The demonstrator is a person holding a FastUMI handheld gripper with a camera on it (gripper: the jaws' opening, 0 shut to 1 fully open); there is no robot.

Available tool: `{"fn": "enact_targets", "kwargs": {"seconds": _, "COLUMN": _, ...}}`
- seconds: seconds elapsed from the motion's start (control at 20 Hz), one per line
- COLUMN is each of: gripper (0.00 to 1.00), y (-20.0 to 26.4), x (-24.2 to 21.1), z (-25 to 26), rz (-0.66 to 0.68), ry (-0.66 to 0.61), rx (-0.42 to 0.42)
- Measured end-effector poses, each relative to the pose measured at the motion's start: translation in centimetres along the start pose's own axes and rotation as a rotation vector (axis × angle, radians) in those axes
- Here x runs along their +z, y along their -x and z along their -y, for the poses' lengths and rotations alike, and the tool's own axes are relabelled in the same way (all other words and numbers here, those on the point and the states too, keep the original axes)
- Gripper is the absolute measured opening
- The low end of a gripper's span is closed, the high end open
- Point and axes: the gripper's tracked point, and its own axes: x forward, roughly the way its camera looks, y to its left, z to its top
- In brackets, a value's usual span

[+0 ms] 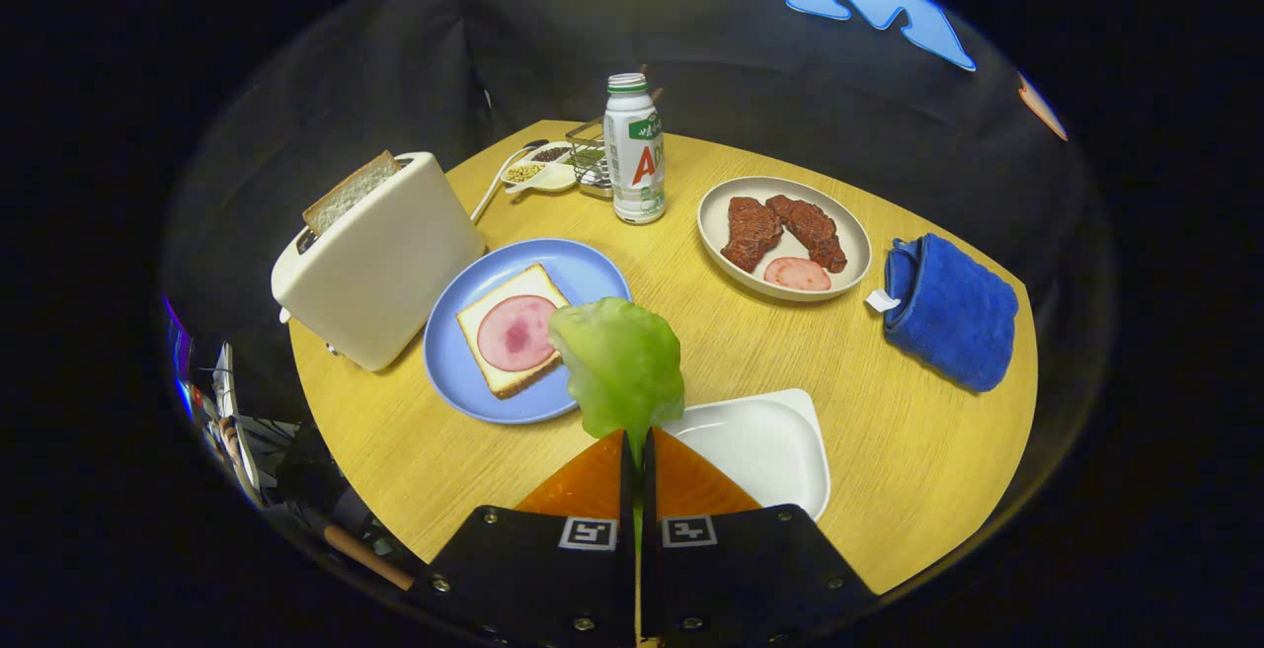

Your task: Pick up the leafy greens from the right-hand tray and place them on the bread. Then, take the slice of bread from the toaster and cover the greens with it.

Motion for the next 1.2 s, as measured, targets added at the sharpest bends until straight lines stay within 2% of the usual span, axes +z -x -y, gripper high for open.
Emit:
{"fn": "enact_targets", "kwargs": {"seconds": 0.55, "gripper": 0.02, "y": -3.9, "x": 3.0, "z": -6.0, "rz": -0.010, "ry": -0.048, "rx": -0.012}}
{"fn": "enact_targets", "kwargs": {"seconds": 1.05, "gripper": 0.03, "y": -7.5, "x": 5.4, "z": -9.3, "rz": -0.012, "ry": -0.015, "rx": 0.016}}
{"fn": "enact_targets", "kwargs": {"seconds": 1.2, "gripper": 0.10, "y": -7.9, "x": 5.8, "z": -9.3, "rz": 0.003, "ry": 0.010, "rx": 0.015}}
